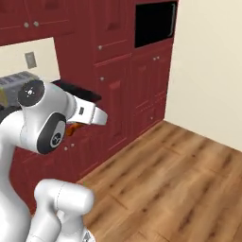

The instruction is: Retrieve the chicken drumstick from the fridge and place it on the saucepan with marinade on the stove.

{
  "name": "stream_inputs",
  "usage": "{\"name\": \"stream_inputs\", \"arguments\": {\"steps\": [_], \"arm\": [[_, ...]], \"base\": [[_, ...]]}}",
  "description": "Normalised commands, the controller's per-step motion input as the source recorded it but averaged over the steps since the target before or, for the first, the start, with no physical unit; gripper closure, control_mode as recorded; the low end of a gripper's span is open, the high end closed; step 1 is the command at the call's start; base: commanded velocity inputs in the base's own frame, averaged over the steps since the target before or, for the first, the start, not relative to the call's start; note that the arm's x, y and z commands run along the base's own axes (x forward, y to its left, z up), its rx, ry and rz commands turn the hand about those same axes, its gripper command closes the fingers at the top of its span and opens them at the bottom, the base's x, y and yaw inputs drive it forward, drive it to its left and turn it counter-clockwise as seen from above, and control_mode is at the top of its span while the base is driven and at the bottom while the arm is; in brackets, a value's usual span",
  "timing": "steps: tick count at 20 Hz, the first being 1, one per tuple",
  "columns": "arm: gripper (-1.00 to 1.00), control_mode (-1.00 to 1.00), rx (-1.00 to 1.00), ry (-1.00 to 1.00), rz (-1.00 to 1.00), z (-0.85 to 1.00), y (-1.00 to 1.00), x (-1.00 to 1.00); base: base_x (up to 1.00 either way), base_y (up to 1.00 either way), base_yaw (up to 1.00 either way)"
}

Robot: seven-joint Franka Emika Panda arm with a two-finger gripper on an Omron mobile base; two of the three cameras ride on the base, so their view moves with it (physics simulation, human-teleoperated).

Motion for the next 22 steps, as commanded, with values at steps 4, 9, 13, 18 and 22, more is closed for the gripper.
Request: {"name": "stream_inputs", "arguments": {"steps": [4, 9, 13, 18, 22], "arm": [[1.0, 1.0, 0.0, 0.0, 0.0, 0.0, 0.0, 0.0], [1.0, 1.0, 0.0, 0.0, 0.0, 0.0, 0.0, 0.0], [1.0, 1.0, 0.0, 0.0, 0.0, 0.0, 0.0, 0.0], [1.0, 1.0, 0.0, 0.0, 0.0, 0.0, 0.0, 0.0], [1.0, 1.0, 0.0, 0.0, 0.0, 0.0, 0.0, 0.0]], "base": [[0.24, -0.02, -0.92], [0.49, 0.0, -0.89], [0.79, 0.23, -0.83], [0.81, 0.63, -0.84], [0.81, 0.69, -0.86]]}}
